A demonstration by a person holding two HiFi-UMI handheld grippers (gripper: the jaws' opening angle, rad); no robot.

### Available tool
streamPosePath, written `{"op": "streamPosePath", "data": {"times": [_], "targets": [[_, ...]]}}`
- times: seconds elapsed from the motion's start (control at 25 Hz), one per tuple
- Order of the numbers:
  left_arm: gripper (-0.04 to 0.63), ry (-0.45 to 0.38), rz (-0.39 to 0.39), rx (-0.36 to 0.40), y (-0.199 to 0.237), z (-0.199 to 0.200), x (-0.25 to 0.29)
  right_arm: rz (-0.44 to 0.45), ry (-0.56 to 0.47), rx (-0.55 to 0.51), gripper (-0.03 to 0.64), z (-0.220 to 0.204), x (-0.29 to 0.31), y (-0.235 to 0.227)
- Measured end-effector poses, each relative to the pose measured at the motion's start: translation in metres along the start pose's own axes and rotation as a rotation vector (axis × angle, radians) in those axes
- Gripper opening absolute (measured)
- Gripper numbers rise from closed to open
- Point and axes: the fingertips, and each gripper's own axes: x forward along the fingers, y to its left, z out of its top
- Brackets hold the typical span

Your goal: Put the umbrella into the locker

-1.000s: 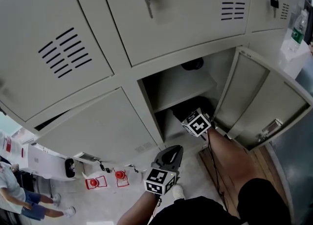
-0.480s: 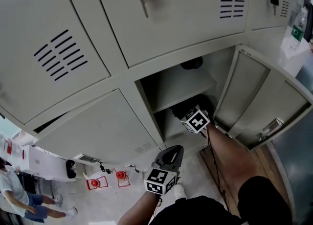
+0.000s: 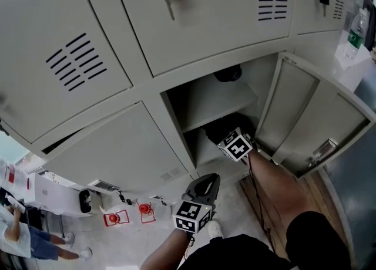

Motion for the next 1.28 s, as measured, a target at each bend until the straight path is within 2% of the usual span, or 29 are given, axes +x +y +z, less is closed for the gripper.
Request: {"op": "streamPosePath", "data": {"times": [0.24, 0.44, 0.64, 0.92, 1.04, 1.16, 1.28], "targets": [[0.032, -0.012, 0.006, -0.005, -0.009, -0.003, -0.002, 0.007, -0.020, 0.043, 0.362, 0.000, -0.019, 0.004], [0.032, -0.005, 0.016, -0.019, -0.021, -0.005, -0.007, 0.014, -0.058, 0.036, 0.362, 0.007, -0.037, 0.014], [0.032, -0.039, 0.037, -0.020, -0.033, 0.000, -0.010, 0.023, -0.110, 0.016, 0.362, 0.016, -0.064, 0.024], [0.032, -0.056, 0.057, -0.017, -0.064, -0.003, -0.017, 0.072, -0.187, 0.063, 0.362, 0.018, -0.110, 0.039], [0.032, -0.064, 0.063, -0.016, -0.082, -0.005, -0.023, 0.087, -0.194, 0.050, 0.359, 0.010, -0.132, 0.050], [0.032, -0.073, 0.070, -0.019, -0.100, -0.007, -0.030, 0.101, -0.205, 0.036, 0.313, 0.002, -0.156, 0.064], [0.032, -0.077, 0.072, -0.020, -0.118, -0.011, -0.037, 0.104, -0.224, 0.025, 0.212, -0.006, -0.180, 0.076]]}}
